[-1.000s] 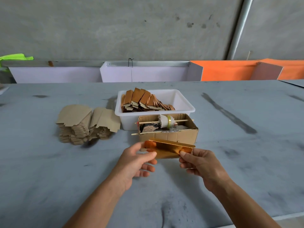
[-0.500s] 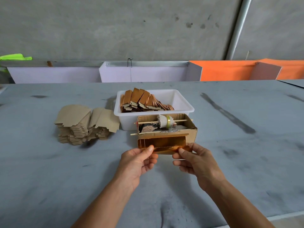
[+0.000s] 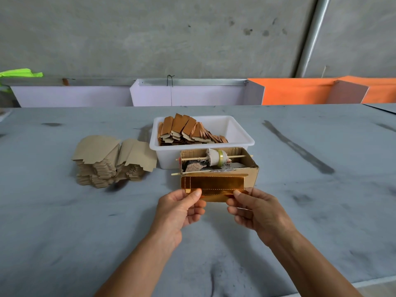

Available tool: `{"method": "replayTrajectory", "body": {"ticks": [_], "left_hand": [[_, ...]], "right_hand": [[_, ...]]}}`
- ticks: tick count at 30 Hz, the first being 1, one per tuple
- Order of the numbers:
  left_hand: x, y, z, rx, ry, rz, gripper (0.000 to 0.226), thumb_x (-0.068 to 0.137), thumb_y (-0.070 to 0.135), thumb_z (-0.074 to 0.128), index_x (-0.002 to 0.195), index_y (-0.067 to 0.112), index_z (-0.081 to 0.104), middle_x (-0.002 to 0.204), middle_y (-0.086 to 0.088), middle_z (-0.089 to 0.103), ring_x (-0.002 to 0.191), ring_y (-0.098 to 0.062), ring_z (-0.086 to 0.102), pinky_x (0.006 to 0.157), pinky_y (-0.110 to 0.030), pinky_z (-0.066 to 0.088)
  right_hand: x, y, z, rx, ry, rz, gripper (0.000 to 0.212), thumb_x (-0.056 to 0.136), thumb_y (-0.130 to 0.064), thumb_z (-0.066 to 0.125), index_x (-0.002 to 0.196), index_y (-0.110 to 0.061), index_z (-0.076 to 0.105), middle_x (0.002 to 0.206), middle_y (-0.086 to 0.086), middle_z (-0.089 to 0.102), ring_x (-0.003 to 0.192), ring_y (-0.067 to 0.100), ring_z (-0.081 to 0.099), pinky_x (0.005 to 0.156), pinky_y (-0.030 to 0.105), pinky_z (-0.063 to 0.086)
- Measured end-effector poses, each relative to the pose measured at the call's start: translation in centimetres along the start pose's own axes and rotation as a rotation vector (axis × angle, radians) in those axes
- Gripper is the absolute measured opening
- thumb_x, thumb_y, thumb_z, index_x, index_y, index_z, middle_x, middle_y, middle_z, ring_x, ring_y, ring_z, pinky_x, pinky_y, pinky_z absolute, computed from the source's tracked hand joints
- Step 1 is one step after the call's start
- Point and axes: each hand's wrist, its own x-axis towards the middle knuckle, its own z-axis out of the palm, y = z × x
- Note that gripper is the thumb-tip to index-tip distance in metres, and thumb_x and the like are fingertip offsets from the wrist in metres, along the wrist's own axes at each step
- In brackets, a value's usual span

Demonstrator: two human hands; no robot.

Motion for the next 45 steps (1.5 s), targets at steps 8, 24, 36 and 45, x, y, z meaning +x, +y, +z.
{"method": "replayTrajectory", "body": {"ticks": [8,24,36,45], "left_hand": [[0.0,-0.4,0.3,-0.043,0.042,0.103,0.014,0.081,-0.003,0.066,0.07,0.004,0.064,0.058,-0.005,0.064,0.052,-0.012,0.058,0.053,-0.021,0.052],[-0.1,-2.3,1.4,-0.234,0.156,0.252,0.044,0.072,-0.015,0.068,0.103,0.012,0.053,0.086,-0.01,0.072,0.079,-0.022,0.071,0.06,-0.025,0.056],[-0.7,-3.5,1.5,-0.082,0.109,0.405,0.039,0.06,-0.016,0.076,0.086,0.009,0.063,0.071,-0.004,0.072,0.065,-0.014,0.069,0.059,-0.019,0.053],[-0.5,-2.8,0.3,-0.097,-0.103,0.319,0.026,0.073,-0.014,0.065,0.072,0.012,0.067,0.069,-0.012,0.068,0.056,-0.023,0.066,0.048,-0.025,0.049]], "right_hand": [[0.5,0.5,-0.1,0.1,0.002,0.028,0.011,0.077,0.001,0.069,0.075,-0.002,0.059,0.068,0.014,0.068,0.059,0.017,0.067,0.053,0.023,0.055],[0.1,3.2,1.5,0.139,0.155,-0.337,0.042,0.081,0.007,0.064,0.11,-0.022,0.053,0.076,0.016,0.064,0.066,0.021,0.07,0.056,0.022,0.054],[-0.2,5.2,2.0,0.35,0.026,-0.17,0.038,0.056,-0.006,0.078,0.089,-0.004,0.059,0.061,0.006,0.054,0.061,0.016,0.056,0.059,0.026,0.048],[0.2,4.7,1.3,0.477,-0.137,-0.105,0.016,0.066,-0.002,0.067,0.081,-0.001,0.066,0.07,0.012,0.067,0.06,0.015,0.068,0.048,0.021,0.053]]}}
